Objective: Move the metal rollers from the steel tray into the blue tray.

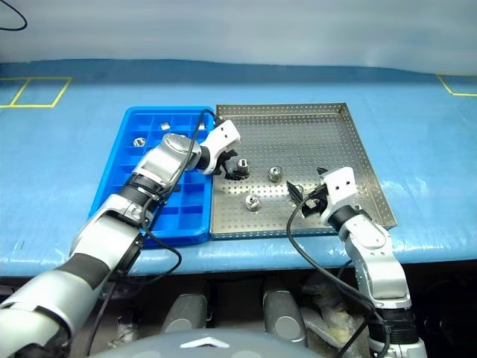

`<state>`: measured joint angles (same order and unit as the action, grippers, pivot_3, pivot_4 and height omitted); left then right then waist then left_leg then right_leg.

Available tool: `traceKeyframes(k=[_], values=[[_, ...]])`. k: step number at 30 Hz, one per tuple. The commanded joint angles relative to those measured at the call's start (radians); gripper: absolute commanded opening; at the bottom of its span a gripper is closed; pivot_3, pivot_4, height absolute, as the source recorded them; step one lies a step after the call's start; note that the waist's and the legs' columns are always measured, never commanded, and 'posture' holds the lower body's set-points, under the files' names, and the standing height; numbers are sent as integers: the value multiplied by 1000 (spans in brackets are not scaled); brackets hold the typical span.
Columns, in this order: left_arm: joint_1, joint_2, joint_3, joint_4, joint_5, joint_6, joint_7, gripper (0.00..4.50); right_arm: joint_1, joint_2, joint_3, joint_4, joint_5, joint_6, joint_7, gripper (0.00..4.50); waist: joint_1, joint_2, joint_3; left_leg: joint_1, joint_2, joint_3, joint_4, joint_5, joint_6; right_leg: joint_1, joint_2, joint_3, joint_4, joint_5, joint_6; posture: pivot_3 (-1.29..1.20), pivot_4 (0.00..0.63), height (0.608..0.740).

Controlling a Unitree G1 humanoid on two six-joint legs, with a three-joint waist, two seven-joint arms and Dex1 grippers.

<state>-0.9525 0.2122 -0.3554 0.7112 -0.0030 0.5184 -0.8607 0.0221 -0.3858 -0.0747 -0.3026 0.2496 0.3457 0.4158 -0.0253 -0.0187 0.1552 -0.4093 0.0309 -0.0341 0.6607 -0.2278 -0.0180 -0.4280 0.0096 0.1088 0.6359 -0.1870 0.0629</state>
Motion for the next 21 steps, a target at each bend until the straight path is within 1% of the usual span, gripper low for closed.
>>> traceKeyframes(k=[1, 4, 7, 8, 11, 15, 16, 19, 21], values=[[38, -19, 0, 33, 8, -5, -16, 2961, -2, 5, -12, -38, 0, -20, -8, 4500, -4, 0, 0, 0, 0, 0, 0, 0, 0, 0, 0, 0, 1, 0, 0, 9, 150, 740], [57, -15, -29, 33, 42, -3, -26, 1948, 1, 10, -20, -40, 3, -21, -13, 4500, -13, 0, 0, 0, 0, 0, 0, 0, 0, -1, 0, 1, 2, 0, 0, 9, 150, 740], [63, -19, -26, 31, 59, -9, -6, 898, -1, 11, -20, -39, 3, -19, -17, 4500, -14, 0, 0, 3, -1, 1, 0, 0, 0, 0, 0, 2, 6, -1, 0, 8, 150, 740], [64, -20, -23, 30, 66, -12, 10, 791, -2, 11, -19, -38, 3, -19, -17, 4500, -14, 0, 0, 4, -1, 1, 0, 0, 0, 0, 0, 2, 6, -1, 0, 9, 150, 740], [67, -16, -16, 17, 78, -29, 35, 792, -5, 12, -17, -37, 2, -19, -18, 4500, -15, 0, 0, 5, -1, 2, 0, 1, 1, 1, 0, 3, 7, -1, 0, 11, 150, 740], [85, -6, 45, -62, 48, -19, 84, 792, -14, 15, -18, -35, 1, -19, -20, 4500, -19, 0, 0, 6, -1, 3, 0, 1, 2, 1, 0, 5, 7, -1, 0, 14, 150, 740], [94, -6, 77, -95, 37, -19, 123, 792, -14, 15, -18, -35, 1, -19, -20, 4500, -22, 0, 0, 6, -1, 3, 0, 1, 2, 1, 0, 6, 7, -1, 0, 17, 150, 740], [134, -28, 244, -251, -44, -21, 272, 792, -17, 16, -19, -31, 3, -20, -19, 4500, -33, 0, 1, 6, -1, 4, -1, 1, 2, 0, 0, 7, 8, -1, 0, 29, 150, 740], [173, -39, 339, -378, -61, -49, 392, 792, -22, 17, -13, -22, 3, -19, -17, 4500, -35, 0, 3, 4, -1, 4, -2, 1, 2, -2, 1, 7, 8, -1, 1, 51, 150, 740]])
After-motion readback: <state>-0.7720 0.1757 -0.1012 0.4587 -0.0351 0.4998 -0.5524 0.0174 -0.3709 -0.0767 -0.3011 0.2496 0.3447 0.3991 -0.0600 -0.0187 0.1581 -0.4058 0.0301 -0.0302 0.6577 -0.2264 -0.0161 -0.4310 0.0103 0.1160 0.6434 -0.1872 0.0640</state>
